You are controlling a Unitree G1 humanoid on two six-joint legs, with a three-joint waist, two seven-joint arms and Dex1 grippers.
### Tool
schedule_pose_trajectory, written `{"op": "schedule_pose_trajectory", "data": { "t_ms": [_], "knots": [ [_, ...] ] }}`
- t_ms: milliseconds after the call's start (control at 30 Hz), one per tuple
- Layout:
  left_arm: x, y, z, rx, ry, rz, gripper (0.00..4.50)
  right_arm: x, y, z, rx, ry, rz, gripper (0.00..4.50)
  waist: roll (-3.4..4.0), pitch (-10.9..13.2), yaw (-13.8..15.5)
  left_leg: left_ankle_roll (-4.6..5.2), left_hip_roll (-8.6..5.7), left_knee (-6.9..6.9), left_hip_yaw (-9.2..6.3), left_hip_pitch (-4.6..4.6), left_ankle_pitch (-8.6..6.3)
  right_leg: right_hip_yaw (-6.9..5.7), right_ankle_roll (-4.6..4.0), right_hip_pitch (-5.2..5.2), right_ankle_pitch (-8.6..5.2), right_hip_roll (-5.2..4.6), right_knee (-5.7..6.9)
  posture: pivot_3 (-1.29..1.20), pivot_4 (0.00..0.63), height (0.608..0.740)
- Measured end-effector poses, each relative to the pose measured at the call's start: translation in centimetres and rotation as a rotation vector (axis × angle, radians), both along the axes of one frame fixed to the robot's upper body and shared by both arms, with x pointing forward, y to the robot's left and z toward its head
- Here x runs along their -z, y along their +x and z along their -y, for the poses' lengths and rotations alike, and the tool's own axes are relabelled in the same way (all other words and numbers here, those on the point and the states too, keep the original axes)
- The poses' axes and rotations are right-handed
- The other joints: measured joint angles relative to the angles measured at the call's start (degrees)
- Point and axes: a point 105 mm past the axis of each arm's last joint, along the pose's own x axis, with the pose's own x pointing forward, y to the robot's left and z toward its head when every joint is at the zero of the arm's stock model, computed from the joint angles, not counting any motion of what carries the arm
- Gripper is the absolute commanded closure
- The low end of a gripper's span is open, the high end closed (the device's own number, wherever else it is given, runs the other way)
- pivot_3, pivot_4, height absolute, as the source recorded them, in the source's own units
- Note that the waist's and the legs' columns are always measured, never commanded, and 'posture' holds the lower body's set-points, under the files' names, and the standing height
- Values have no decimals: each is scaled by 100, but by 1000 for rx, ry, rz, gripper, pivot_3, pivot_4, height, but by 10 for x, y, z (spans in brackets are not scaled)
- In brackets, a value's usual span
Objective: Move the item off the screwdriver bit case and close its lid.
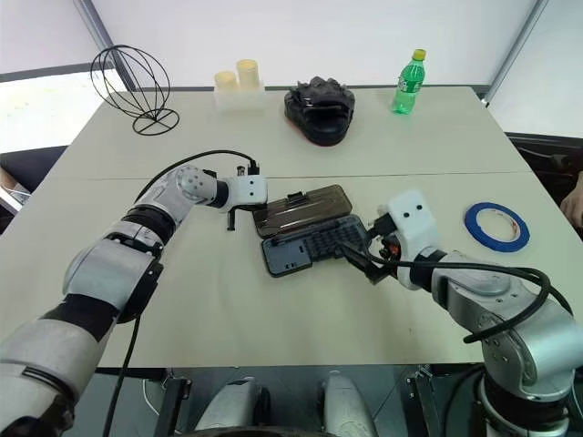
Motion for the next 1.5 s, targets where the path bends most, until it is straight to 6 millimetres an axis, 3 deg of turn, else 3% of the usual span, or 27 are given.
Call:
{"op": "schedule_pose_trajectory", "data": {
  "t_ms": [300,700,1100,1200,1433,1500],
  "knots": [
    [1,-18,0,227,111,32,4465,5,-6,2,-34,-12,-5,0,-3,2,-38,5,5,2,-1,2,-3,1,6,0,-4,8,-4,0,150,740],
    [0,-21,-16,180,85,-77,4465,11,-3,-1,-52,7,-20,0,-8,5,-51,6,5,4,-2,2,-3,1,7,0,-4,10,-4,0,150,740],
    [1,-21,-20,151,72,-107,4465,14,3,1,-46,16,-26,0,-9,6,-50,6,6,5,-2,2,-3,1,8,0,-4,10,-3,0,150,740],
    [2,-22,-22,138,67,-139,3549,14,4,1,-39,15,-25,0,-9,6,-50,6,6,6,-3,2,-3,1,8,0,-4,10,-2,0,150,740],
    [-4,-20,-22,119,17,-140,157,13,6,2,-31,18,-14,0,-9,6,-49,6,6,8,-3,4,-3,1,8,0,-5,10,-1,0,150,740],
    [-12,-16,-19,31,-125,-203,157,14,7,3,-27,20,-16,0,-10,7,-45,6,6,8,-3,3,-3,0,8,0,-5,10,1,0,150,740]
  ]
}}
